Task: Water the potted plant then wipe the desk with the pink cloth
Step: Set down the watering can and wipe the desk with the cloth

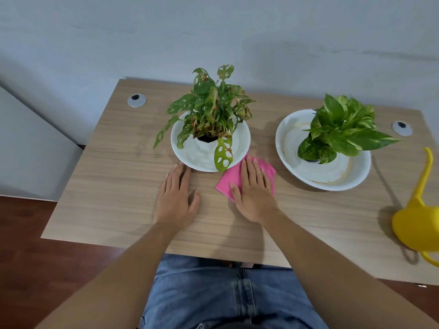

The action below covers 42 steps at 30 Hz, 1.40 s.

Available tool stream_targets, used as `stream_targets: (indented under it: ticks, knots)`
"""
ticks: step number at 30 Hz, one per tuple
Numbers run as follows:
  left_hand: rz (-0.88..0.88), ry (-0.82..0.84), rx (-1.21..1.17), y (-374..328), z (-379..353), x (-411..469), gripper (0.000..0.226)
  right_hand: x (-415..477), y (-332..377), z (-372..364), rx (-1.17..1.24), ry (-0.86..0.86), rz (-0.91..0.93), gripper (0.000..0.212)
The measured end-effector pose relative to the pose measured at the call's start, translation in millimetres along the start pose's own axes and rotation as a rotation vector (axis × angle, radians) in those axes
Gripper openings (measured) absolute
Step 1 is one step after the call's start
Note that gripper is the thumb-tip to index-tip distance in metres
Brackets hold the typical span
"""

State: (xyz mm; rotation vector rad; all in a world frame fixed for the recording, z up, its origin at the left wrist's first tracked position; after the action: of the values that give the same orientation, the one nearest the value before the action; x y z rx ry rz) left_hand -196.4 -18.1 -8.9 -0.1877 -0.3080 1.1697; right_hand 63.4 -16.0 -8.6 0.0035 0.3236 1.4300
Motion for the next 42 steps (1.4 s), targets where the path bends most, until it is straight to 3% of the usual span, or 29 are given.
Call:
stream_targets:
  ticks: [5, 9, 17, 23, 25, 33, 42]
  knots:
    - [-0.003, 0.004, 0.0, 0.8, -0.2, -0.4, 0.075, -15.3, -45.8, 7.3, -0.044, 0.021, 0.158, 0.08]
    - [-0.001, -0.006, -0.009, 0.0, 1.2, 0.8, 0.075, 10.8, -61.6, 19.8, -0.045, 0.014, 0.079, 0.08]
    - [-0.014, -0.061, -0.083, 0.3, 0.7, -2.1, 0.065, 45.0, -23.2, 16.7, 0.01, -0.037, -0.036, 0.081]
    - [-0.384, -0.08, -0.08, -13.3, -0.4, -4.9, 0.059, 1.7, -64.8, 17.8, 0.011, -0.044, 0.083, 0.078]
    - [-0.423, -0.084, -0.117, -26.6, -4.3, 2.7, 0.059, -14.1, -84.8, 20.0, 0.011, -0.058, 0.094, 0.077]
    - [-0.332, 0.075, -0.012, -58.6, -28.8, 14.8, 0.074, -50.6, -140.1, 24.7, -0.011, -0.075, 0.153, 0.077]
    - [-0.286, 0.063, 0.013, -63.5, -27.6, 15.3, 0.075, -12.7, -103.3, 20.8, -0.022, -0.092, 0.104, 0.079]
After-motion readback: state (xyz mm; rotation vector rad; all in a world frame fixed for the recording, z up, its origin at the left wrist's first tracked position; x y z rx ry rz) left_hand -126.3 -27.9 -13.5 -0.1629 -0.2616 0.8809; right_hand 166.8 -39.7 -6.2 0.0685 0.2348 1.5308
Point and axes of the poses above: each hand's wrist, its own x-axis towards the middle knuckle, its own z-axis out of the back of the hand, y = z × x, the point moved 1 cm from there along x, towards the middle knuckle, and after that the axes turned 11 degrees about -z, right-handed, at the moved point
